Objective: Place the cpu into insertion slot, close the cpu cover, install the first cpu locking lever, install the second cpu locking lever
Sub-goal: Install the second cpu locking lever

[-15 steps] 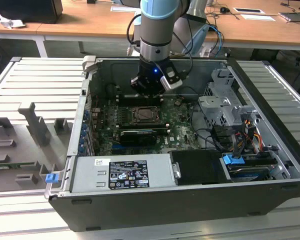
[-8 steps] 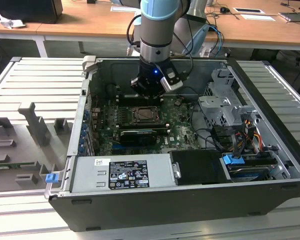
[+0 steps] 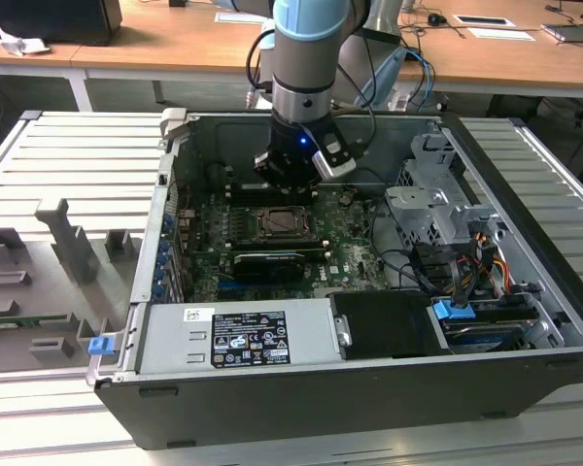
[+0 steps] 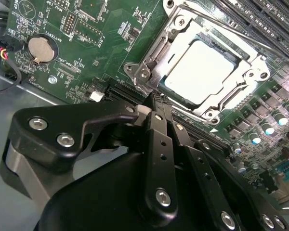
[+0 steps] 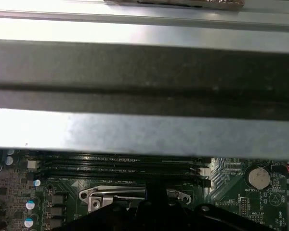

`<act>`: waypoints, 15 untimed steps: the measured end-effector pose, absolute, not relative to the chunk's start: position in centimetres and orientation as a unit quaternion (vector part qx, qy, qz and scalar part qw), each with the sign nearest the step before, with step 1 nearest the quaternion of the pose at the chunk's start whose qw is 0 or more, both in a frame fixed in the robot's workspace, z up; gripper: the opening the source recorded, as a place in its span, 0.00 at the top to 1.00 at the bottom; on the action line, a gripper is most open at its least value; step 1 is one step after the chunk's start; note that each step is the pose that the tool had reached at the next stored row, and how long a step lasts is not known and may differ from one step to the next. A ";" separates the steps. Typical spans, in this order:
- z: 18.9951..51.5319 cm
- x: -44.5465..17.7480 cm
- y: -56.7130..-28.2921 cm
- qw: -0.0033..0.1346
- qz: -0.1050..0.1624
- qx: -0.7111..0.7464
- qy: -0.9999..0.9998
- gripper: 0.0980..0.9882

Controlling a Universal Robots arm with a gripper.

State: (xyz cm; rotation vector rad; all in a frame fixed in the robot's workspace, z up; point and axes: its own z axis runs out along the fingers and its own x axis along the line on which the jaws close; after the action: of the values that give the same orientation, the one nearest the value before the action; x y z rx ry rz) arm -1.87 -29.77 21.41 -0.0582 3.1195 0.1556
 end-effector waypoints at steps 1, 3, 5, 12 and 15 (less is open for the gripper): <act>21.4 -1.9 -29.8 0.009 0.050 -0.019 0.999 0.99; 21.4 -1.9 -30.0 0.009 0.050 -0.019 0.999 0.99; 21.4 -1.9 -30.1 0.009 0.050 -0.019 0.999 0.99; 21.4 -1.9 -30.5 0.009 0.050 -0.019 0.999 0.99; 22.0 -1.9 -30.5 0.009 0.050 -0.019 0.999 0.99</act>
State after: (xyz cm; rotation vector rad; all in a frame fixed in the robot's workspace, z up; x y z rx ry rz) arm -1.87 -30.54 22.03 -0.0581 3.1194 0.1557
